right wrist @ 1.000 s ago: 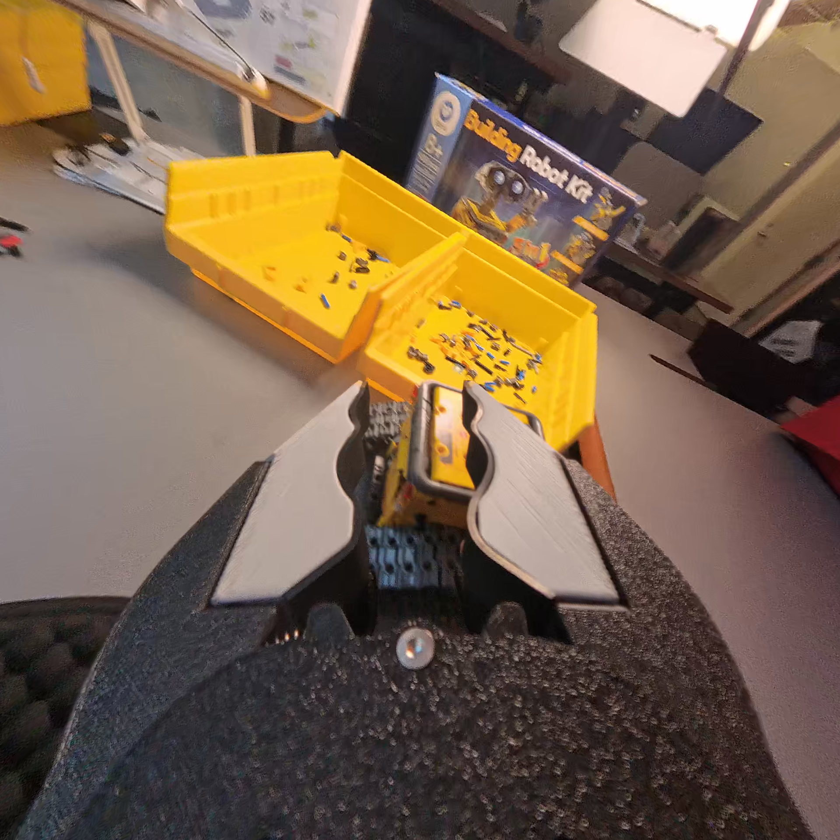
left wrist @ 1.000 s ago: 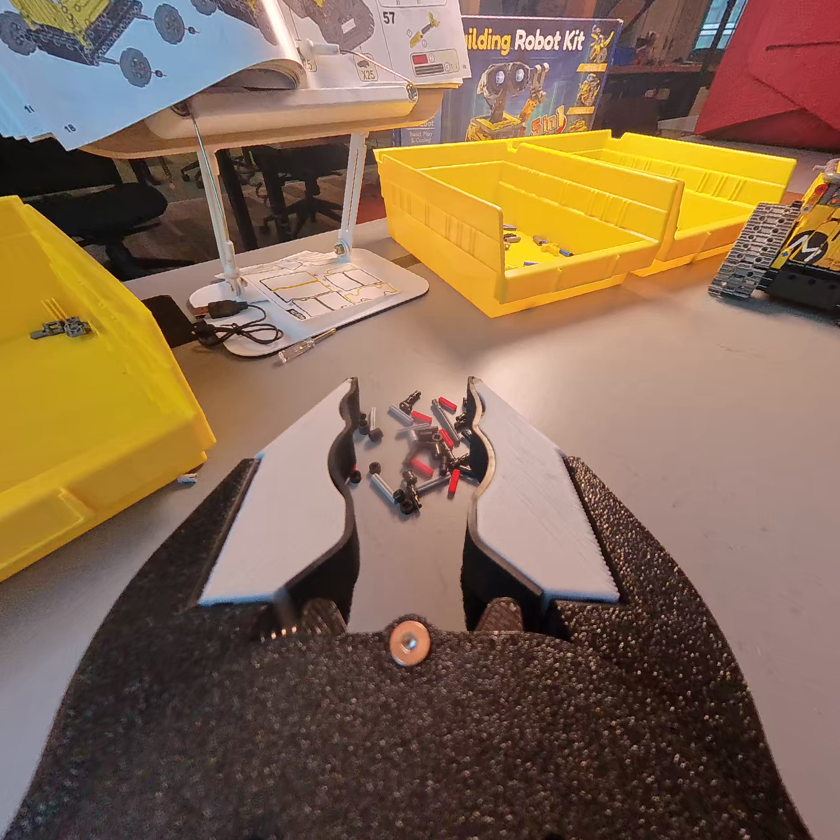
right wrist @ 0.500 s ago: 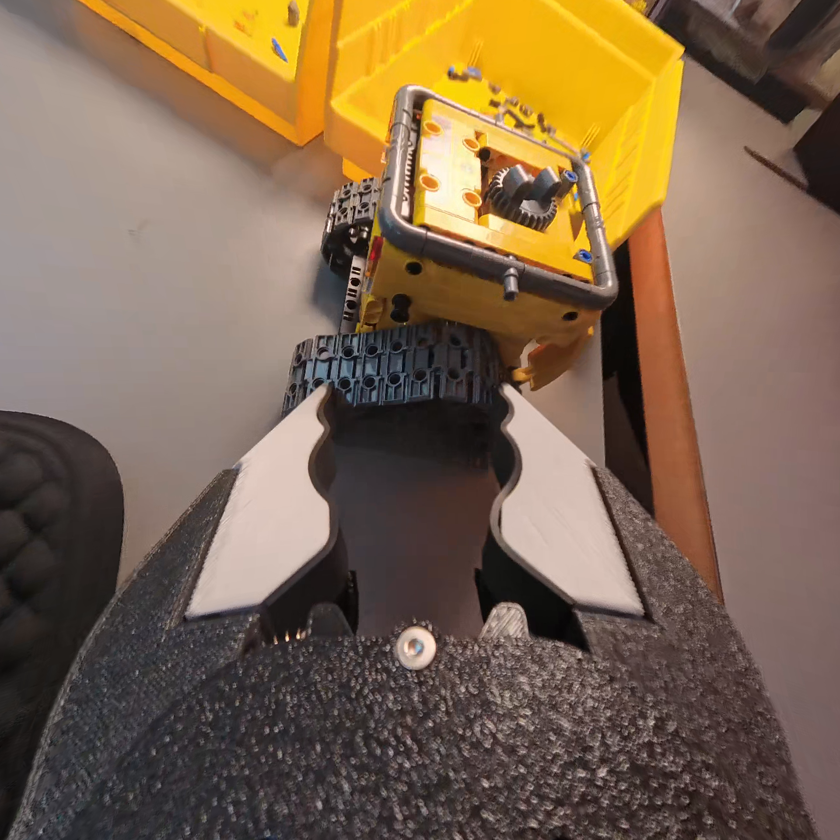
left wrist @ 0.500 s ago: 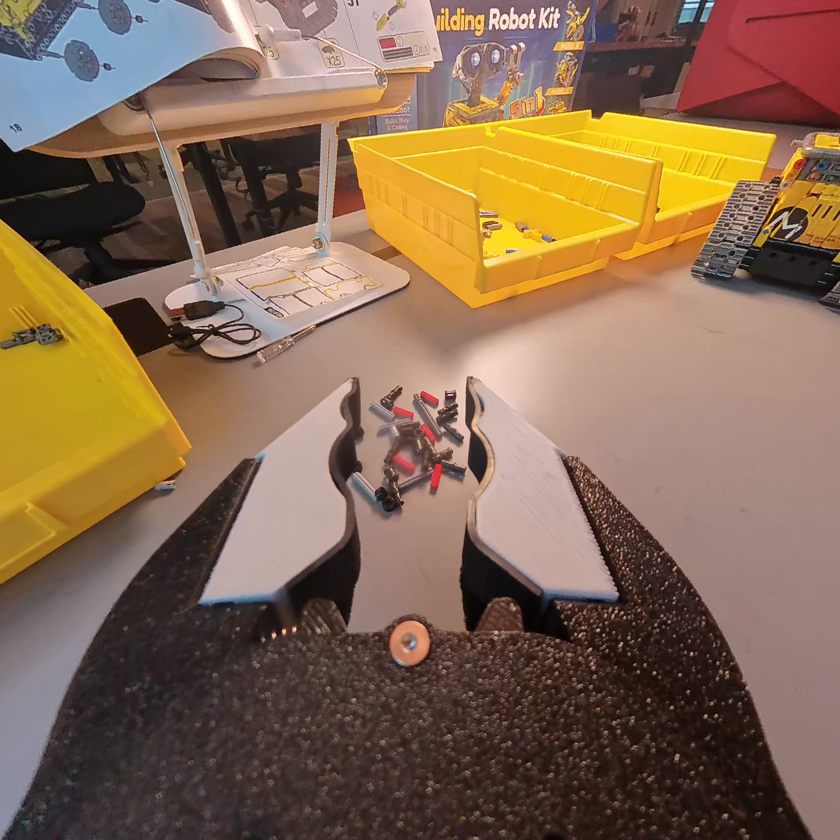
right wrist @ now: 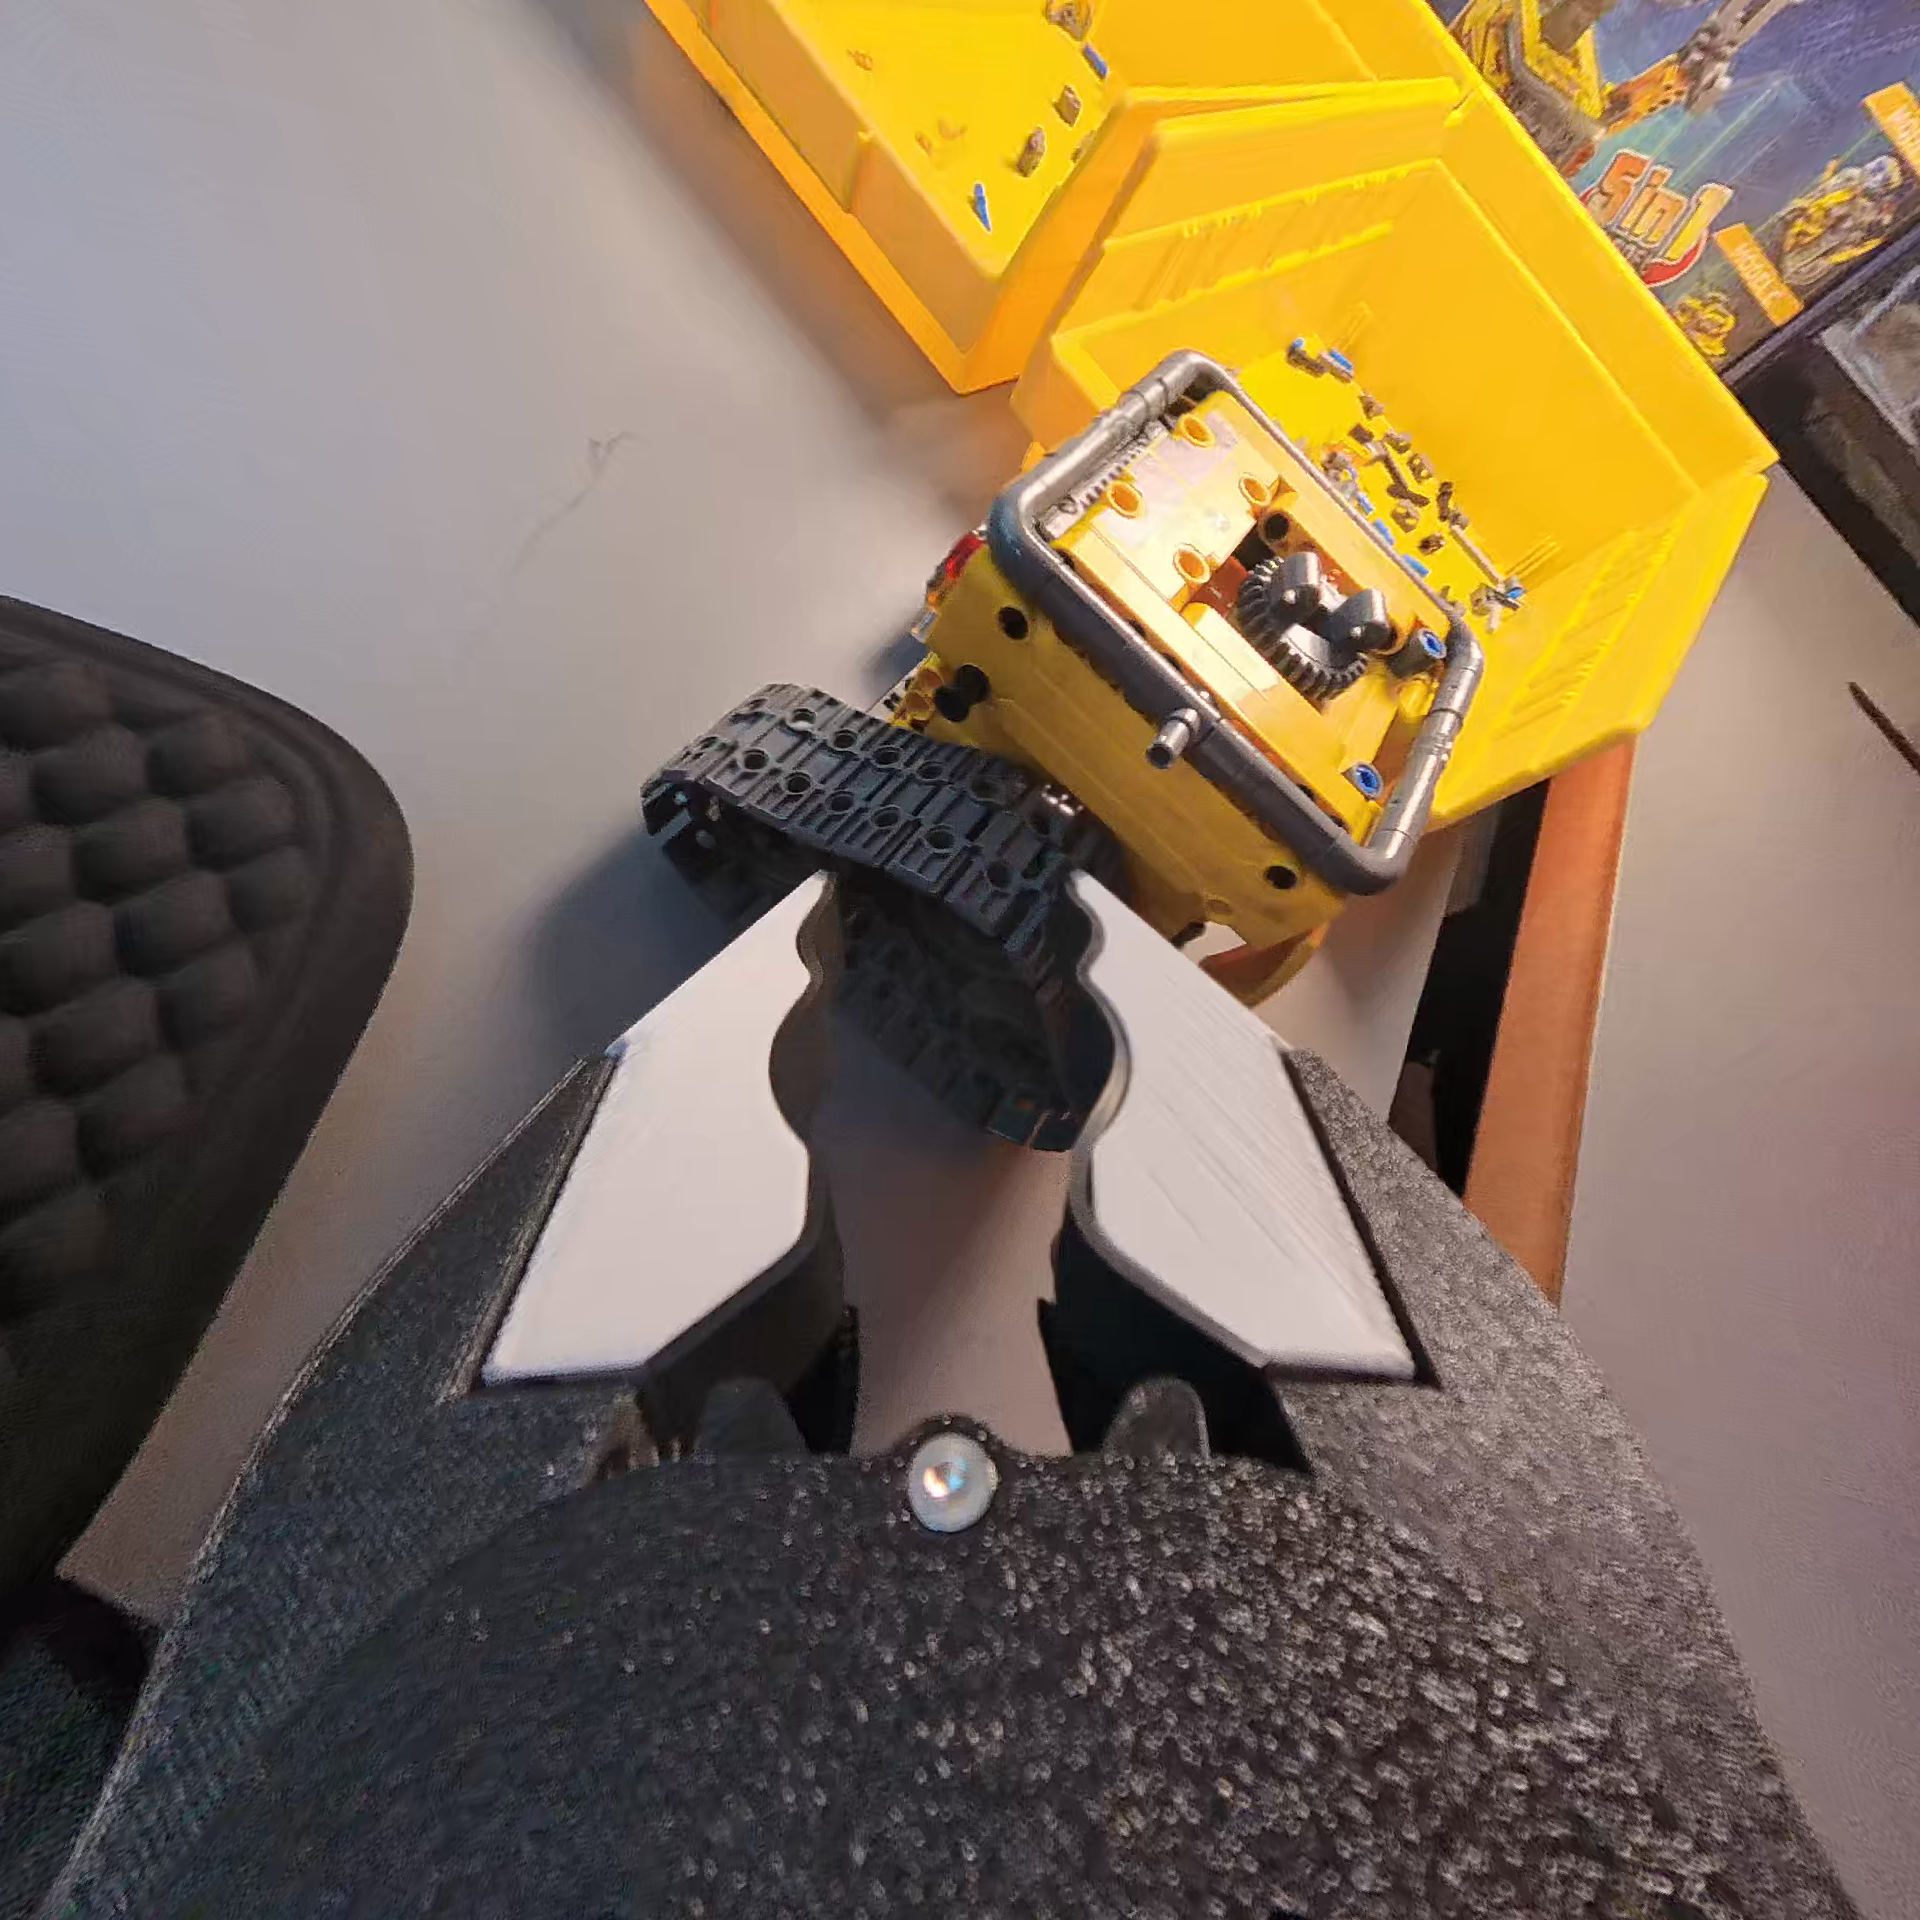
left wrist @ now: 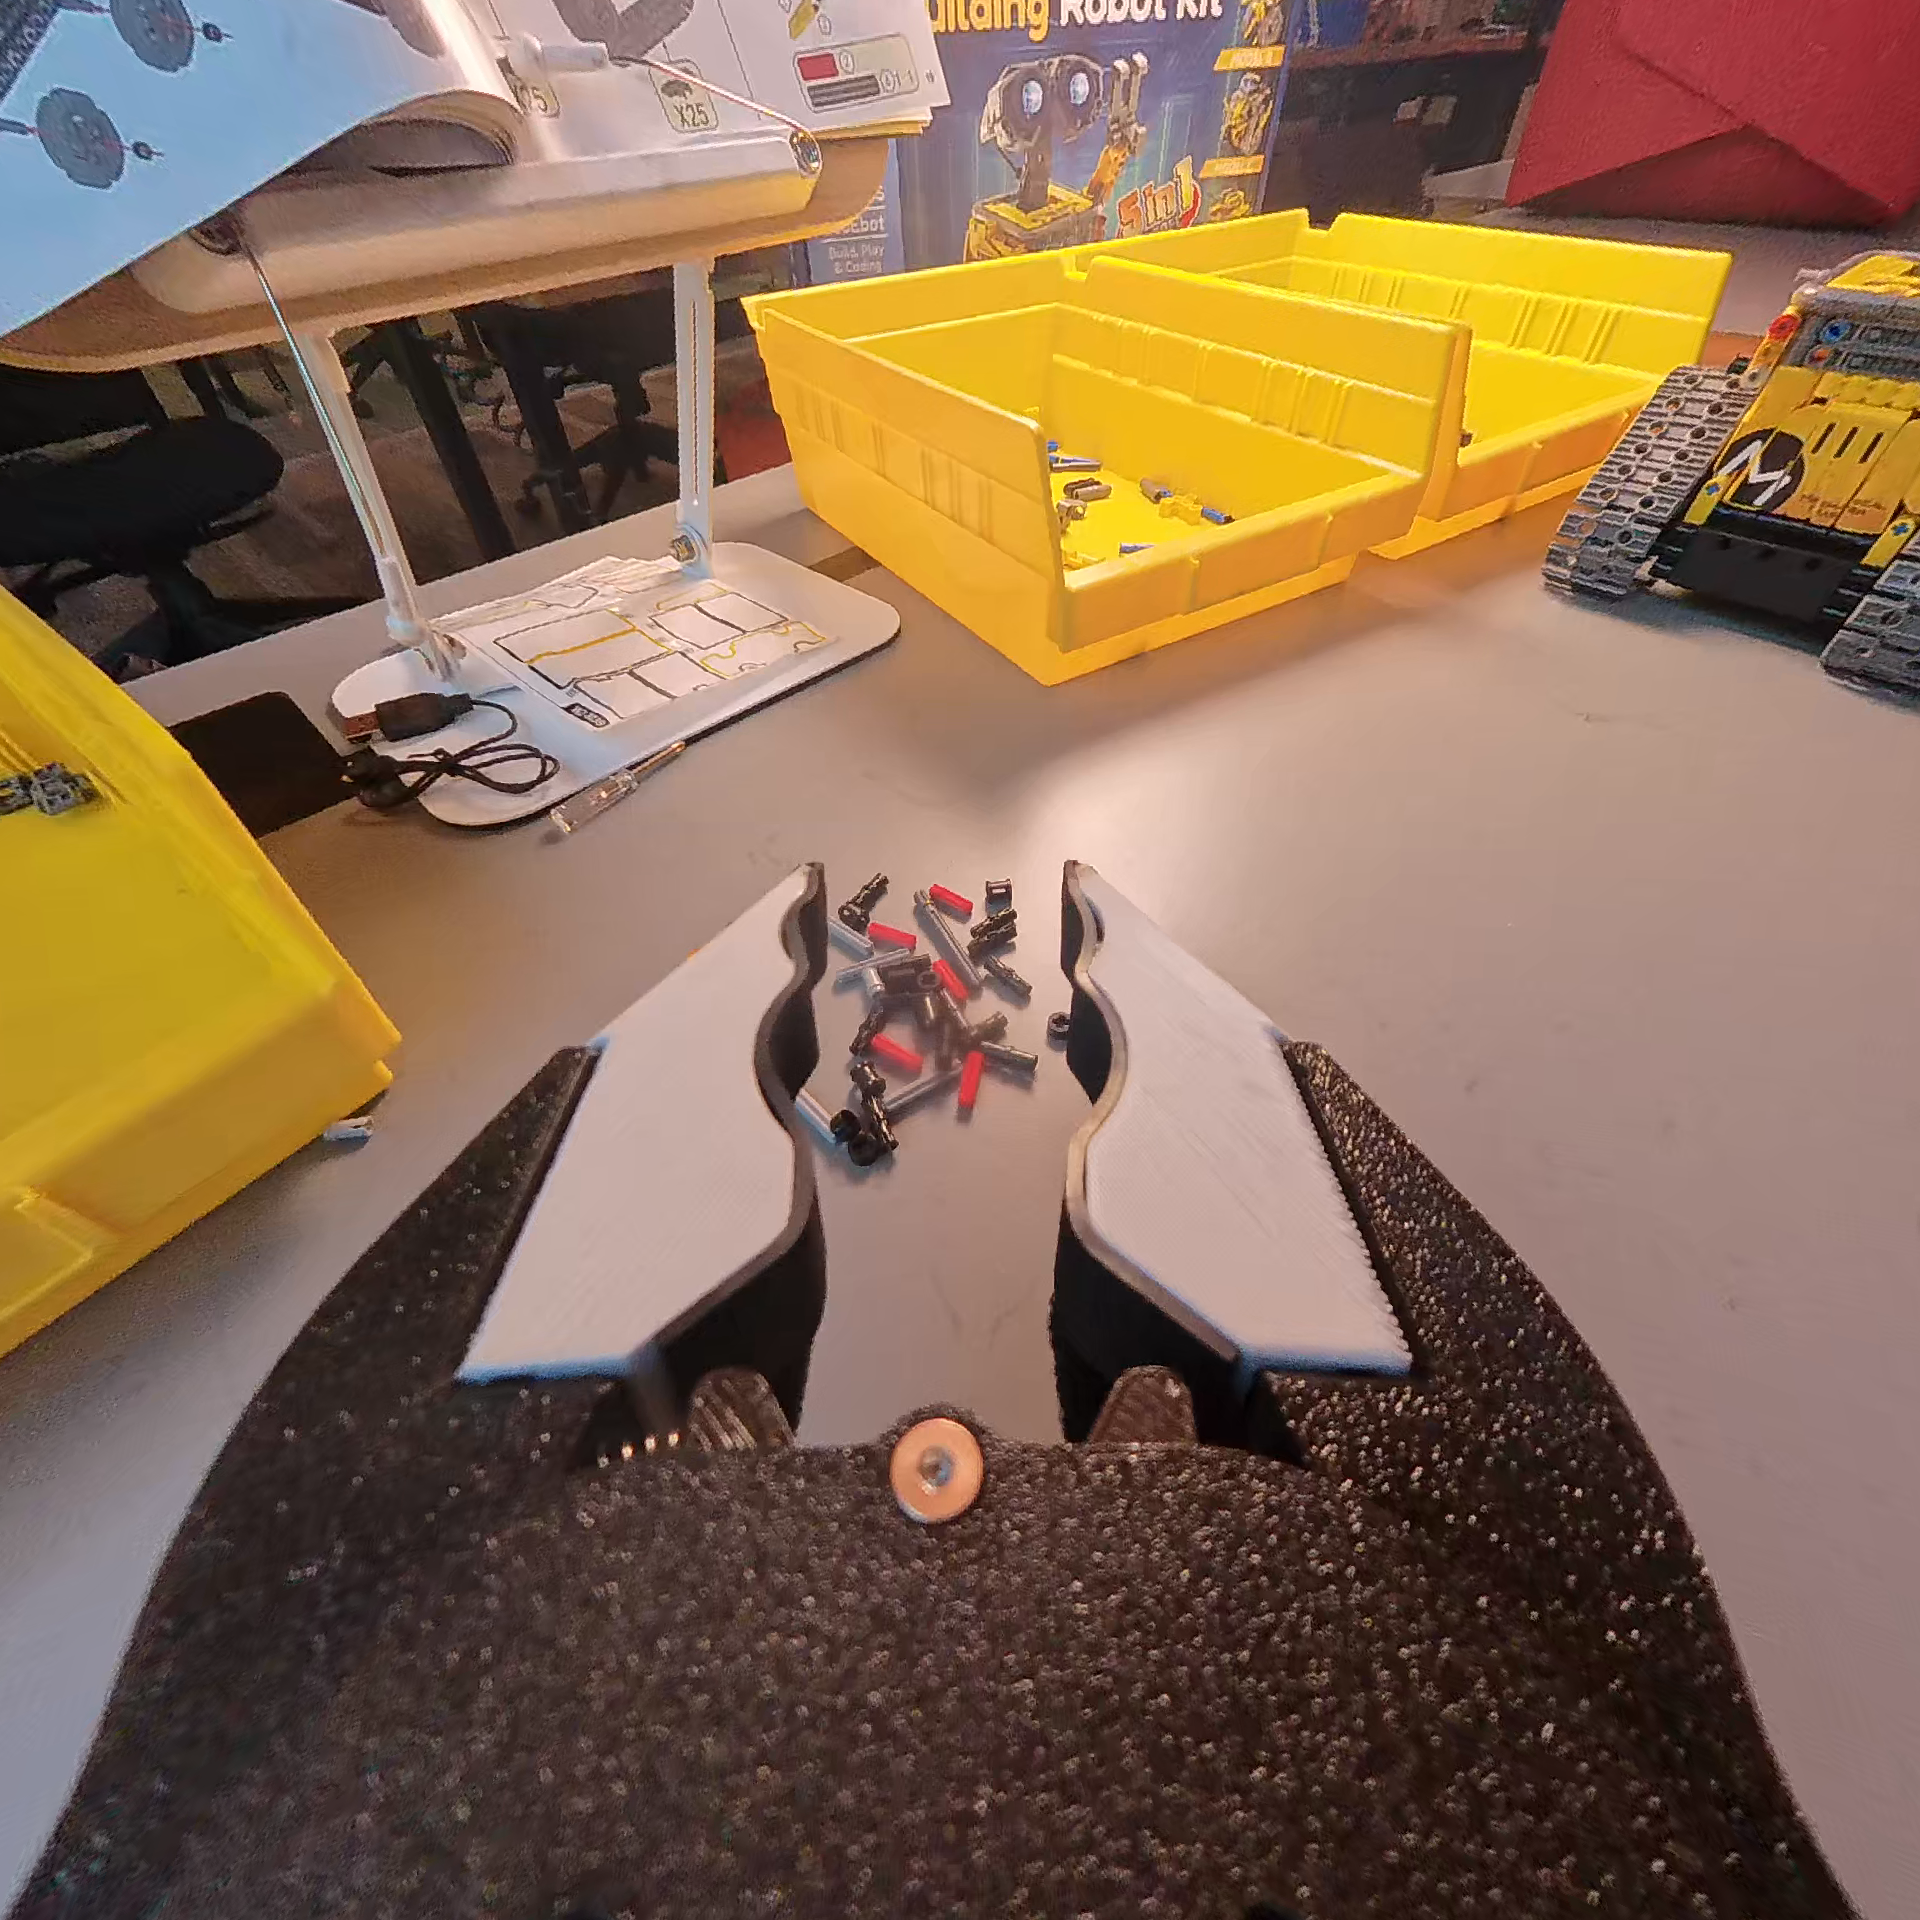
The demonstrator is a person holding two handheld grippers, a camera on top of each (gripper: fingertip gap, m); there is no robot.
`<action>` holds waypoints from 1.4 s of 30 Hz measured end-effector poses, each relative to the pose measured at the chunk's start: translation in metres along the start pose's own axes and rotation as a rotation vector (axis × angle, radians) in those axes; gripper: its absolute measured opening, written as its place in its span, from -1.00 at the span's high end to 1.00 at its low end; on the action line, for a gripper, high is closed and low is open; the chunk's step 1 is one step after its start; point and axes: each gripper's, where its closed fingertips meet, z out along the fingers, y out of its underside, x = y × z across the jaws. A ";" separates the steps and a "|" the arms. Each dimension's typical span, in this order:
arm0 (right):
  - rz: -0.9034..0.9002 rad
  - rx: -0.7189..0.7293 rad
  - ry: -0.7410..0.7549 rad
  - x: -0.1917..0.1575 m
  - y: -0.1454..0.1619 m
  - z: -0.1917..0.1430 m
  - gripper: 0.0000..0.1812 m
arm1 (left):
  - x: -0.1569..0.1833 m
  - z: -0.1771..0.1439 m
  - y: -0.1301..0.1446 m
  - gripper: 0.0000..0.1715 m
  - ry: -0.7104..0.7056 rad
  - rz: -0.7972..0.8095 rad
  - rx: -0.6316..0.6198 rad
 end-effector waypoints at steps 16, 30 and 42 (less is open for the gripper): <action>-0.311 0.259 -0.013 -0.082 -0.115 0.040 0.92 | 0.067 -0.002 -0.007 0.41 0.262 0.090 0.015; -0.456 0.390 -0.219 -0.240 -0.203 0.080 0.90 | 0.169 -0.020 -0.006 0.61 0.478 0.374 0.028; -0.546 0.429 -0.173 -0.241 -0.208 0.072 0.84 | 0.168 -0.023 0.013 0.72 0.310 0.635 -0.070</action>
